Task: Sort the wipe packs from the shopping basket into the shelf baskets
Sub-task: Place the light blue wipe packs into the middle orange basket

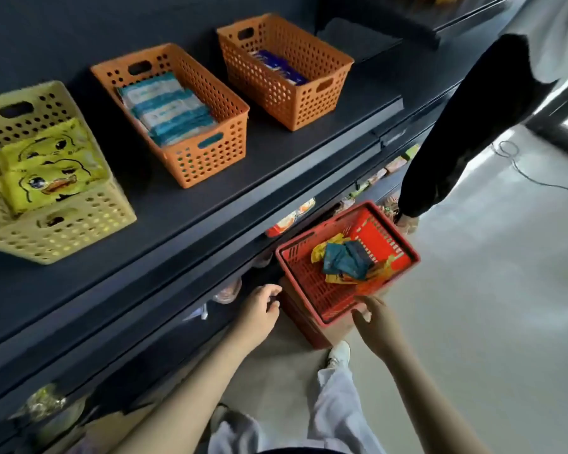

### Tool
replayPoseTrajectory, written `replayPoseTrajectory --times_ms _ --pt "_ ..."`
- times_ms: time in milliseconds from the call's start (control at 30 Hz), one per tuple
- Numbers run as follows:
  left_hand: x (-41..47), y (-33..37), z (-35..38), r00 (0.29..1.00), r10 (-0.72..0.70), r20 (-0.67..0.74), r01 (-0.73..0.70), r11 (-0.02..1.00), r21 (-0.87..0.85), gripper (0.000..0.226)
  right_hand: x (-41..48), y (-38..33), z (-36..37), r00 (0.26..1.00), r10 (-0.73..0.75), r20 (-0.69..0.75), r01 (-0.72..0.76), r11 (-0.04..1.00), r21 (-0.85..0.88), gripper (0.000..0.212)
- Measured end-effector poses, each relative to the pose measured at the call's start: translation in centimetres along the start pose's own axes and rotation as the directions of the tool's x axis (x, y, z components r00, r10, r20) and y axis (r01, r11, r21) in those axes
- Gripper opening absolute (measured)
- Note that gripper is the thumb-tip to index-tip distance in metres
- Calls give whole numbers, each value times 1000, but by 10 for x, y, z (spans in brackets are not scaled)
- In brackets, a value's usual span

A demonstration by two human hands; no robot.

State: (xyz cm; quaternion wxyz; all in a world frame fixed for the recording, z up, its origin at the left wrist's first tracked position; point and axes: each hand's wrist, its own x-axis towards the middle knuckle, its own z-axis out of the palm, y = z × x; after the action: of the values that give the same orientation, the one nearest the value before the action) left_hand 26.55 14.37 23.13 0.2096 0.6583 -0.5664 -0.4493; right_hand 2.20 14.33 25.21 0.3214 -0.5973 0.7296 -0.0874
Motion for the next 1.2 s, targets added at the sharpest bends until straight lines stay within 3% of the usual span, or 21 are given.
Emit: replayPoseTrajectory --times_ms 200,333,533,633,733,833,933,1033,1200 --pt "69 3 84 952 -297 72 302 950 -83 27 97 86 -34 986 76 146 -69 996 -52 32" --pt "129 5 131 907 -409 99 418 904 -93 27 188 128 -40 975 135 177 -128 991 -47 26" --pt "250 -34 212 870 -467 157 489 858 -157 24 323 177 8 977 137 162 -126 989 -75 28" --pt "310 -62 254 820 -548 168 573 789 -223 35 373 202 44 970 130 206 -103 985 -136 28" --pt "368 -79 286 777 -602 184 630 734 -253 53 410 218 70 948 199 248 -143 963 -229 41" --pt "412 -84 304 732 -663 159 677 679 -284 56 440 235 89 928 266 260 -203 948 -244 54" --pt "430 -92 319 662 -739 121 727 595 -342 60 459 251 106 910 315 269 -255 938 -236 61" --pt "426 -104 328 667 -743 58 711 611 -348 51 462 253 116 900 352 257 -290 924 -250 66" --pt "411 -111 323 611 -792 7 738 566 -369 50 457 246 124 871 406 278 -358 910 -208 53"
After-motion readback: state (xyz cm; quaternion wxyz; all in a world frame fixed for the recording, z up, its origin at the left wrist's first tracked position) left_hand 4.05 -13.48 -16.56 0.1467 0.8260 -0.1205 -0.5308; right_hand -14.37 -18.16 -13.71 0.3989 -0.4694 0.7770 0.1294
